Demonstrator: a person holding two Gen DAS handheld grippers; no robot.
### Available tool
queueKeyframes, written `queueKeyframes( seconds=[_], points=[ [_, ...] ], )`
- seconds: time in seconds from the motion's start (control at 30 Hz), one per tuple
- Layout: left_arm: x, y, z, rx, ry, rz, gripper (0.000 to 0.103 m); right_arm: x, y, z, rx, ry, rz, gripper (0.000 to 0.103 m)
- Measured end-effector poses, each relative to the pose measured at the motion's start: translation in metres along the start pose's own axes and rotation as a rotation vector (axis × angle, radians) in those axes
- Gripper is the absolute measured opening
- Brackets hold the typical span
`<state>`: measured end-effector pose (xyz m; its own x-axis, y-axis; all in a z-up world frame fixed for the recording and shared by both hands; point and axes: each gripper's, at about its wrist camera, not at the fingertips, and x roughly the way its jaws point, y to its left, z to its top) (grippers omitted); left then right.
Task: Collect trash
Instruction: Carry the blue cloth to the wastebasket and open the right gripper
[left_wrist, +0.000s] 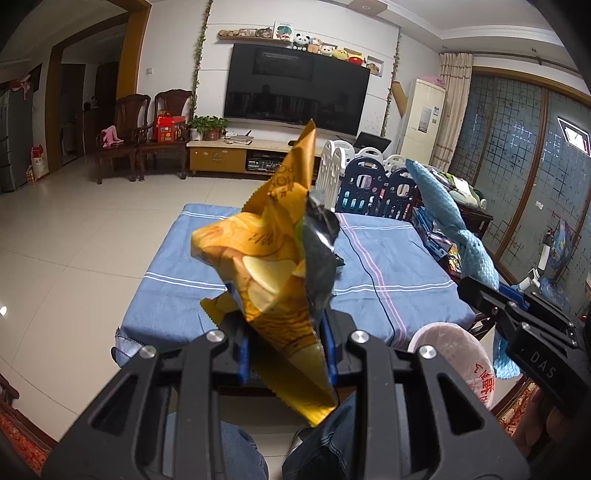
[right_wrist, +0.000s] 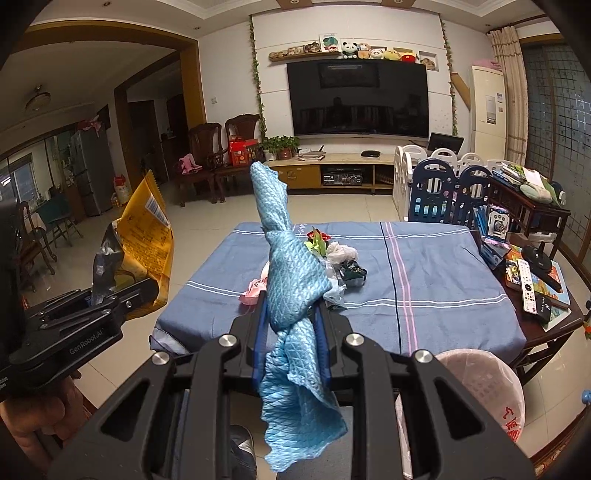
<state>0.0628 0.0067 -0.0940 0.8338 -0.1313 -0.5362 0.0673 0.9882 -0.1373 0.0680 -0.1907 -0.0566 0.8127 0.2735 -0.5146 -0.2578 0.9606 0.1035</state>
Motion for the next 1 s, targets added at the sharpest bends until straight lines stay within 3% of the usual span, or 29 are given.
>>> queueKeyframes(
  seconds=[0.7, 1.0],
  points=[
    [0.002, -0.005, 0.002, 0.017, 0.012, 0.005, 0.03, 0.001, -0.002, 0.004, 0.001, -0.002, -0.003, 0.023],
    [0.026, -0.046, 0.003, 0.088, 0.053, -0.092, 0.03, -0.011, -0.065, -0.007, 0.072, 0.007, -0.131, 0.023]
  ],
)
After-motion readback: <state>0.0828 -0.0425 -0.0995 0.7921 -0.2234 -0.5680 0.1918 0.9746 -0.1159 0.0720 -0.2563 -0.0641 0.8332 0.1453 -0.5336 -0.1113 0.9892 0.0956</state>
